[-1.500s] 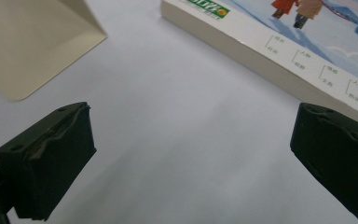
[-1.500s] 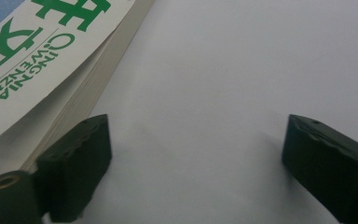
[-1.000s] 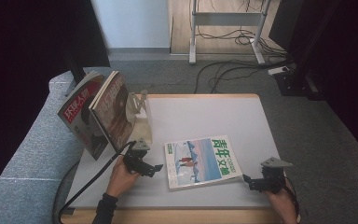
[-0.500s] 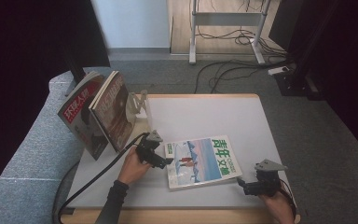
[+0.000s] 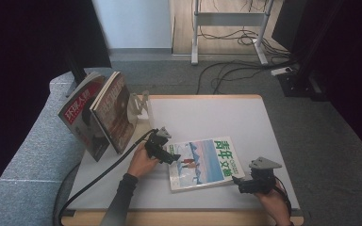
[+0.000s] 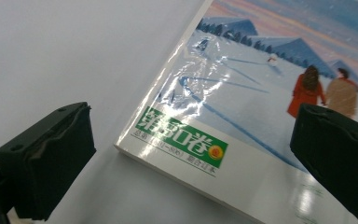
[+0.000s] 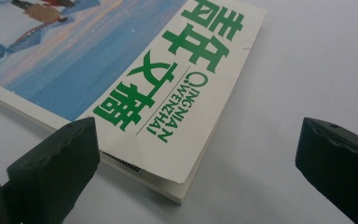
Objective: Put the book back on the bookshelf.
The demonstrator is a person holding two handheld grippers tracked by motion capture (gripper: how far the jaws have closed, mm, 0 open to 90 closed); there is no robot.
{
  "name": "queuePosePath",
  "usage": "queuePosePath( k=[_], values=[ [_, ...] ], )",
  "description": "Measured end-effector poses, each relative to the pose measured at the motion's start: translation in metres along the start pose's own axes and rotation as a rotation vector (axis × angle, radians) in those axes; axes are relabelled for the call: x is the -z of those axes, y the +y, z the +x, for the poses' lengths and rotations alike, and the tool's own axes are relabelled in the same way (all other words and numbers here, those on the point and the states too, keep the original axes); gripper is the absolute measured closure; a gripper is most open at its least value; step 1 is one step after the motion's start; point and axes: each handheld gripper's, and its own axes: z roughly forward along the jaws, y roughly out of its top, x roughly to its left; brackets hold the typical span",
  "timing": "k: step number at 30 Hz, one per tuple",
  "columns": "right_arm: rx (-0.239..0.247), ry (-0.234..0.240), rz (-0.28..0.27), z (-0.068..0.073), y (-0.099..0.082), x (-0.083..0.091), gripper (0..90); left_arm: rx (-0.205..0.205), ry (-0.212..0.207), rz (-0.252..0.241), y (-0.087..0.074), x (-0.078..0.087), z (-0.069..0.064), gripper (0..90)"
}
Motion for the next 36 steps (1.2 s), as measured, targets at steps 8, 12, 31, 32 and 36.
queuePosePath(
  k=[8, 12, 31, 32, 36],
  values=[
    [-0.008, 0.005, 0.041, -0.001, -0.010, -0.010, 0.0, 0.017, -0.052, -0.002, -0.002, -0.013, 0.005, 0.0],
    [-0.015, 0.011, 0.038, -0.002, -0.013, -0.010, 0.0, 0.026, -0.087, -0.008, -0.003, -0.016, 0.004, 0.0],
    [0.006, -0.028, 0.036, -0.003, -0.013, -0.012, 0.0, 0.063, -0.069, -0.003, -0.013, -0.009, -0.005, 0.0],
    [0.008, -0.031, 0.035, -0.004, -0.013, -0.012, 0.0, 0.066, -0.070, -0.002, -0.014, -0.008, -0.006, 0.0],
    [0.003, -0.037, 0.034, -0.008, -0.011, -0.015, 0.0, 0.072, -0.065, 0.008, -0.019, -0.003, -0.011, 0.0]
  ],
)
